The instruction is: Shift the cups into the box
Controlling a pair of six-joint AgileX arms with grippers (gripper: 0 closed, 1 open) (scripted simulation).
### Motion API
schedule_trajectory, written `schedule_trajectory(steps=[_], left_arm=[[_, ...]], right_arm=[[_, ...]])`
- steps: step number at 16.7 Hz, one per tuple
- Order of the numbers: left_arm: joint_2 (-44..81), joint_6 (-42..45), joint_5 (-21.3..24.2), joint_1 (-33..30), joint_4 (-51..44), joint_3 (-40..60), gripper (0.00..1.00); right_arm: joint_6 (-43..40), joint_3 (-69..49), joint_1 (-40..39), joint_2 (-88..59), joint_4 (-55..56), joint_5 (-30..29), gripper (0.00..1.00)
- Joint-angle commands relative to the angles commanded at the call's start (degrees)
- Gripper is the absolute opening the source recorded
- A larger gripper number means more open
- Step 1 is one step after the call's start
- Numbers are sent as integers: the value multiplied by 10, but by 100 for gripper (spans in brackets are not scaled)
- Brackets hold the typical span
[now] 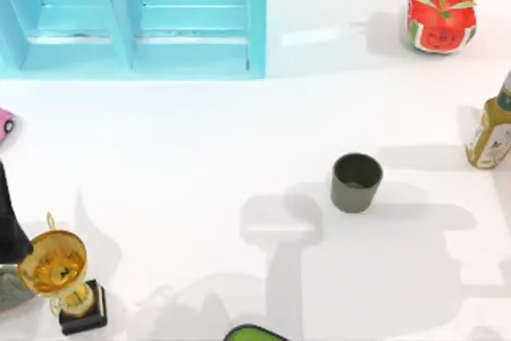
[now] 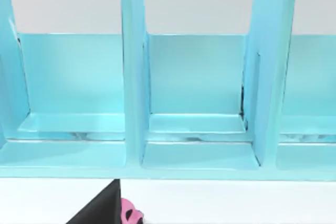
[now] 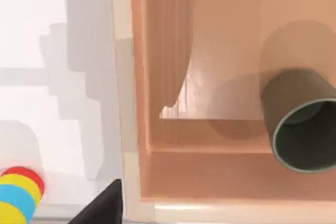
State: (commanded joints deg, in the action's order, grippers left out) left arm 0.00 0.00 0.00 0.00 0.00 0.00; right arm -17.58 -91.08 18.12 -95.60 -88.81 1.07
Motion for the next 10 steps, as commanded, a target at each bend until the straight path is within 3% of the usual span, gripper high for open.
schedule_trajectory(steps=[7,10], left_arm=[[0,0,0,0,0,0,100],[0,0,0,0,0,0,100]], right_arm=[[319,-96,-315,-149,67,-8,100],[417,-121,-412,-195,98,-11,100]])
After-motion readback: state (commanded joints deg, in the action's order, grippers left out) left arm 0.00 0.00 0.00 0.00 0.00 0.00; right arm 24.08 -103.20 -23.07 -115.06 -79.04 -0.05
